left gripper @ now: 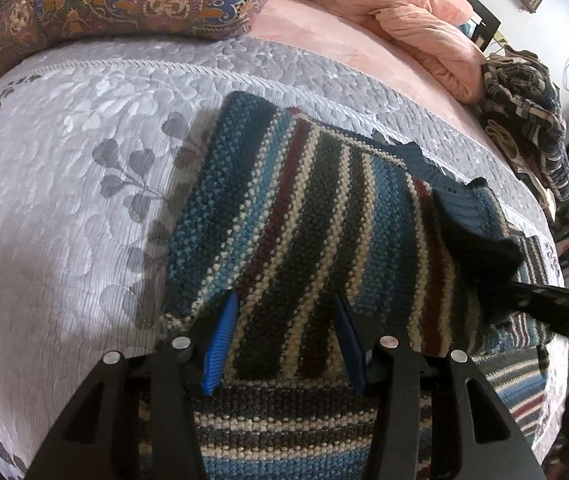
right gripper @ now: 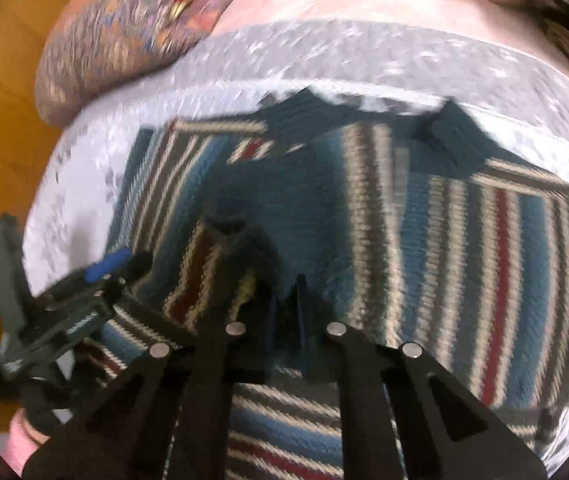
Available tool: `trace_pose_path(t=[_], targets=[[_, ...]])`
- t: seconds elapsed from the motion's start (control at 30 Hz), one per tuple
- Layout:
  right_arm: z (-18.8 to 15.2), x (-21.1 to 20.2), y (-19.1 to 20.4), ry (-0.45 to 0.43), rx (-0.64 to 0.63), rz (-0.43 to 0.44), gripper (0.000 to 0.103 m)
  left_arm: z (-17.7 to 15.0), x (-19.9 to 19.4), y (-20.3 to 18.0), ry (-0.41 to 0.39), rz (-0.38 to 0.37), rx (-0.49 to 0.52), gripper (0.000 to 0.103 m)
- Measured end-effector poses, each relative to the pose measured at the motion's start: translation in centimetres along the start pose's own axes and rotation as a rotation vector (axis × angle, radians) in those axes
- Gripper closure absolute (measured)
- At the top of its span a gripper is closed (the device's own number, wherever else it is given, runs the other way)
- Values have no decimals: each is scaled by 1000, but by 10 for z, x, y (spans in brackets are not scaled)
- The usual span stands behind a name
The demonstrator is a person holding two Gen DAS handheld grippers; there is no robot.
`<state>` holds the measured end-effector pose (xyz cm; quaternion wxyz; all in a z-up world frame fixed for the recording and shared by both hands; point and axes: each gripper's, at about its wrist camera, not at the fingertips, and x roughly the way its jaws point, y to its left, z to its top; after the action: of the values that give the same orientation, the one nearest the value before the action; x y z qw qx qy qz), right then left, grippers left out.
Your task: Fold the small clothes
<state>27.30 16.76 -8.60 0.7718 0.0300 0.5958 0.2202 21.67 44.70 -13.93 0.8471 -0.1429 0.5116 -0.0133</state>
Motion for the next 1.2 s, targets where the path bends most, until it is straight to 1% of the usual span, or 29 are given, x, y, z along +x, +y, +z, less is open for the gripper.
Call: trace_pose_path(t=[0.07, 0.17, 0.27, 0.3, 0.4, 0.43, 0.53, 0.57, 0.6, 0.67, 0.7, 0.73, 0.8, 0.83, 0.87, 0.9, 0.97, 1.0, 1.1, 1.13, 1.2], targets=[[-5, -20, -18, -36, 63, 66, 95, 0, 0, 0, -2, 4, 1, 54], [-9, -44, -50, -82, 148, 94, 95, 0, 0, -1, -2, 6, 4, 54], [-15, -60, -89, -101, 238, 118, 95, 0, 0, -1, -2, 11, 5, 54], [-19, -63, -105, -101, 272, 110, 95, 0, 1, -1, -2, 13, 6, 54], [-27, -58, -135, -85, 332, 91, 94, 0, 1, -3, -3, 29, 16, 54], [-33, -56, -147, -72, 353, 97, 91, 0, 2, -4, -3, 32, 18, 54], [-46, -51, -168, -59, 394, 99, 89, 0, 2, -6, 3, 41, 23, 54], [-50, -53, -173, -66, 400, 108, 89, 1, 1, -6, 6, 44, 25, 54], [-55, -56, -179, -77, 410, 138, 89, 1, 0, -8, 10, 52, 30, 54], [-62, -60, -190, -97, 438, 207, 81, 3, -8, -17, 5, 84, 55, 54], [-64, -62, -195, -112, 457, 236, 68, 3, -13, -21, -11, 84, 65, 54], [-64, -63, -198, -115, 462, 238, 61, 4, -21, -29, -30, 63, 72, 54], [-58, -60, -199, -110, 464, 233, 61, 6, -25, -44, -36, 25, 83, 54], [-55, -57, -198, -104, 461, 248, 61, 6, -25, -50, -32, 15, 89, 53], [-50, -52, -195, -94, 456, 263, 61, 6, -23, -58, -26, 6, 97, 53], [-45, -45, -193, -69, 454, 257, 62, 6, -19, -67, -20, 0, 110, 53], [-38, -37, -192, -51, 459, 248, 79, 4, -10, -79, -5, 5, 131, 53], [-35, -34, -190, -44, 456, 258, 94, 2, -6, -83, 4, 4, 137, 53], [-32, -47, -184, -82, 419, 263, 95, -4, 1, -90, 13, 13, 157, 53], [-33, -57, -180, -105, 396, 261, 95, -7, 2, -93, 8, 29, 183, 53], [-38, -64, -178, -115, 377, 255, 95, -12, 3, -96, 5, 48, 219, 52]])
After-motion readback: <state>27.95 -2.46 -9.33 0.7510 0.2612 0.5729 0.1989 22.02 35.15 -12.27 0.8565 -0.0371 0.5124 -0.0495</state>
